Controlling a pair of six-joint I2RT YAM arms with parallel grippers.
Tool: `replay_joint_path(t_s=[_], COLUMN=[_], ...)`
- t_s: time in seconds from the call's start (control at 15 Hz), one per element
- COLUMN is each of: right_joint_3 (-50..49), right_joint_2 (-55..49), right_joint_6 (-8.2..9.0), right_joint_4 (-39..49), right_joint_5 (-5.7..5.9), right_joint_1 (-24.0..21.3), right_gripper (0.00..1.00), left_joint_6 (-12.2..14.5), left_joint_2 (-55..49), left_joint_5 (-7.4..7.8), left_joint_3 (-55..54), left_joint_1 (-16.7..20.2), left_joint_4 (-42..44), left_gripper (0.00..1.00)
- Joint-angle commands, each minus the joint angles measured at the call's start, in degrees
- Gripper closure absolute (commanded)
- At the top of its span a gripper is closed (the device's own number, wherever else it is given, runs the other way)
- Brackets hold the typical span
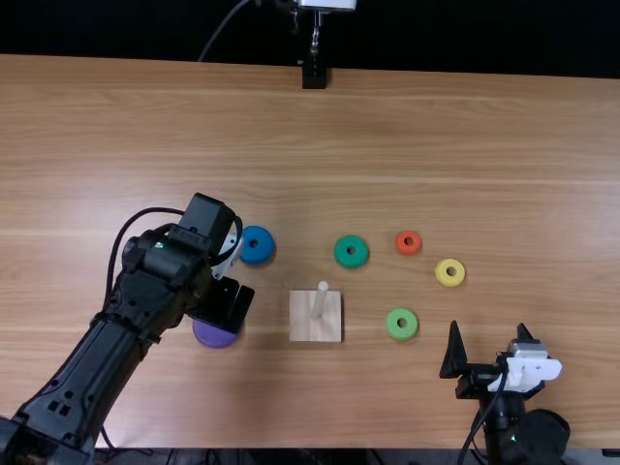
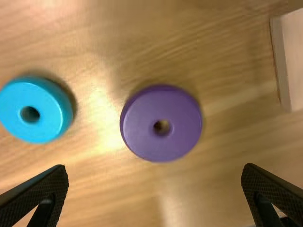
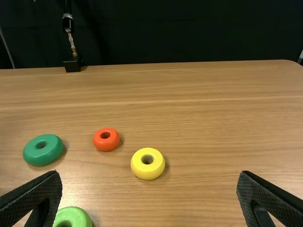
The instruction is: Build the Hanoi tower: stack the rings onto the peg from bottom to top in this color order: purple, dark blue, light blue, dark green, light green, yellow, orange.
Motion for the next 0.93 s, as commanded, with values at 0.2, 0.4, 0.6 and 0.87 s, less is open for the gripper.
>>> replay_joint_path(t_s=[0.2, 0.4, 0.6, 0.87], right_joint_3=[-3.85, -3.85, -3.85, -3.85], right_joint_2=[-0.69, -0.69, -0.69, -0.69], right_joint_6=[0.39, 0.39, 0.5, 0.39], right_joint_4=[-4.06, -4.06, -4.06, -4.06], right_joint_5=[0.13, 0.13, 0.13, 0.13], right_joint_1=[-0.36, -0.36, -0.36, -0.36], right_gripper=[0.0, 0.0, 0.0, 0.0], left_joint_6=[0.97, 0.97, 1.08, 2.45], left_joint_2=[4.87, 6.72, 7.51, 7.86], left_joint_5=[0.21, 0.42, 0.52, 0.52], left_joint_3=[-5.05, -6.98, -8.65, -9.62], left_joint_1=[-1.25, -1.77, -2.21, -3.36], left_joint_4=[1.36, 5.58, 6.32, 9.27], left_gripper=[0.0, 0.0, 0.0, 0.0])
